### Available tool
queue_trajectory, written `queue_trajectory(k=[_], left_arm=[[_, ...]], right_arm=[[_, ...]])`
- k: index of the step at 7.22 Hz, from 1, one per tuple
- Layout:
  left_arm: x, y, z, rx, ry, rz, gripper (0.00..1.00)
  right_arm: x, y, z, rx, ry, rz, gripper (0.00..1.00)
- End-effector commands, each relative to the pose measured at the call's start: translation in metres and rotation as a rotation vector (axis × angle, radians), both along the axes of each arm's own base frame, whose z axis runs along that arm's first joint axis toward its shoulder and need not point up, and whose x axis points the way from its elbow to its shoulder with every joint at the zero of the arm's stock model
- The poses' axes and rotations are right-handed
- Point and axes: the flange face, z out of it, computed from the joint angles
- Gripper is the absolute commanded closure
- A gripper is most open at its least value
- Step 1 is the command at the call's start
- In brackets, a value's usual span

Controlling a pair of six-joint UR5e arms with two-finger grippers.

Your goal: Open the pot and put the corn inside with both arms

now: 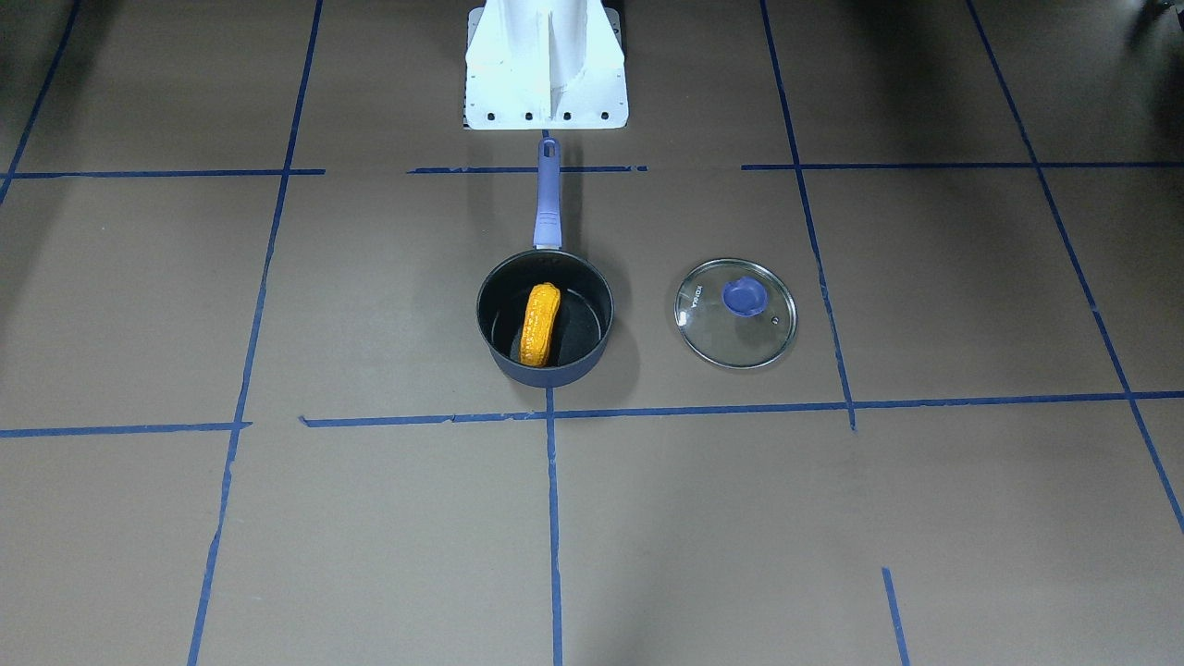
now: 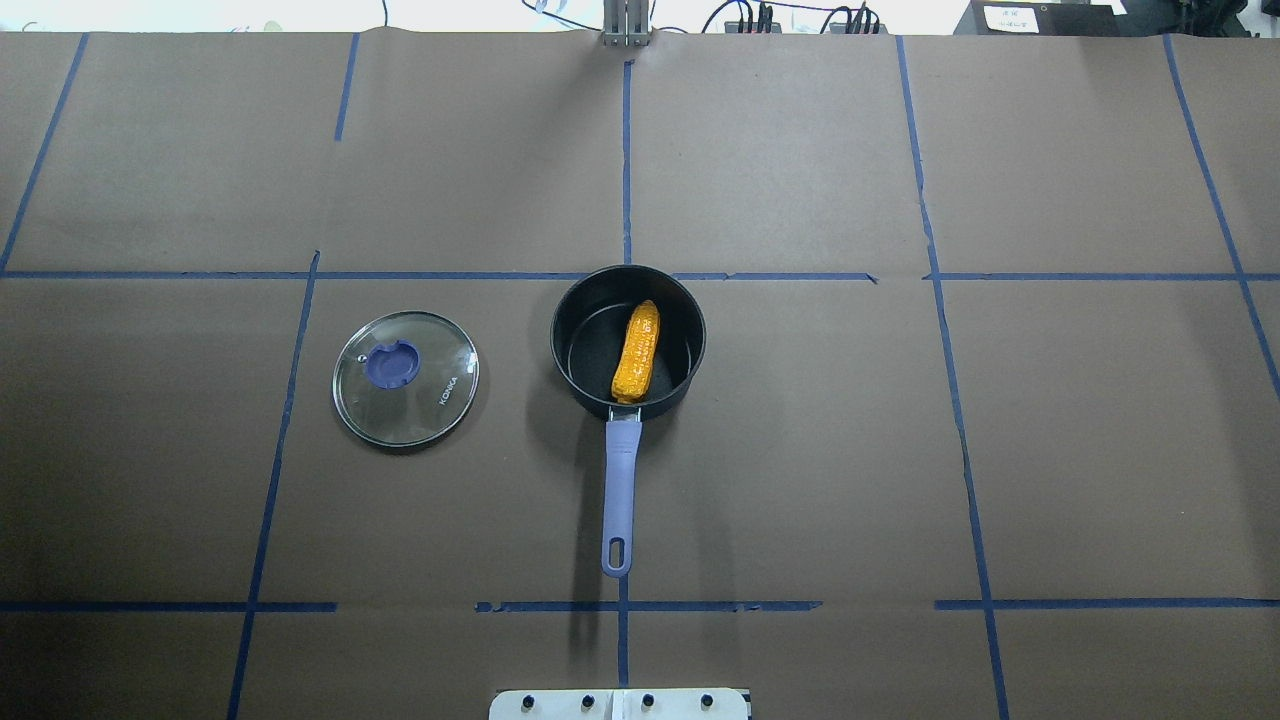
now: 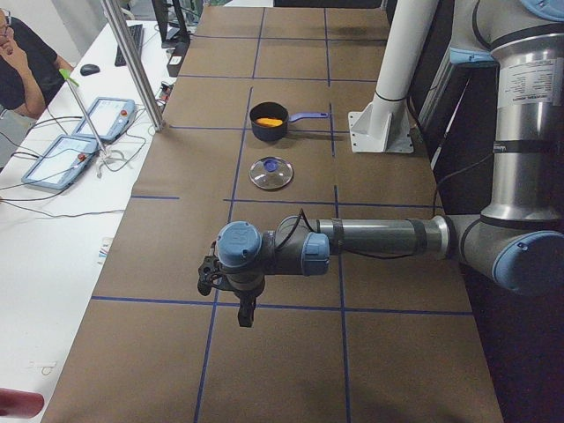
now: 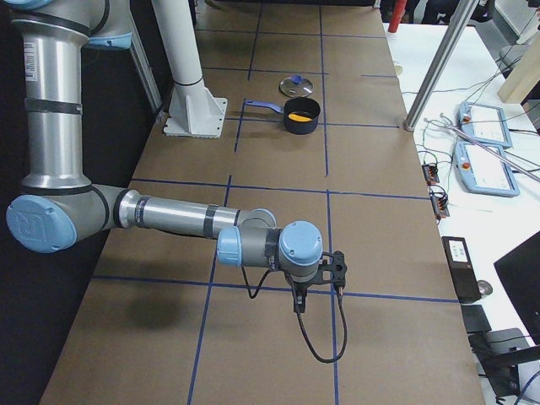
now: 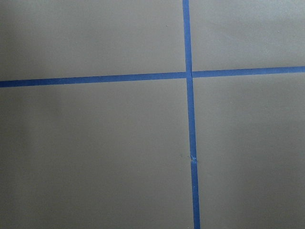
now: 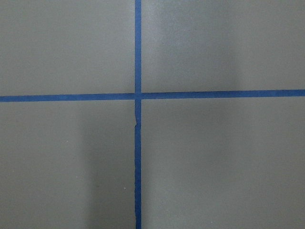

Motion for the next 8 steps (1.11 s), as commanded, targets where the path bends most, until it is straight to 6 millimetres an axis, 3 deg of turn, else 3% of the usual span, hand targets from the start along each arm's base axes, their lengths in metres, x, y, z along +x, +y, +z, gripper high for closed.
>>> queue_trajectory(k=[1, 8], left_arm=[[0.0, 0.0, 0.0, 0.0, 0.0, 0.0, 0.0], [0.0005, -0.0032, -0.0028, 0.006, -0.001, 0.002, 0.0]], right_arm=[[-0.0002, 0.0006, 0.0005, 0.0, 0.001, -0.001, 0.0], [-0.0003, 0.0025, -0.0027, 0.008, 0.003, 0.0, 0.0]])
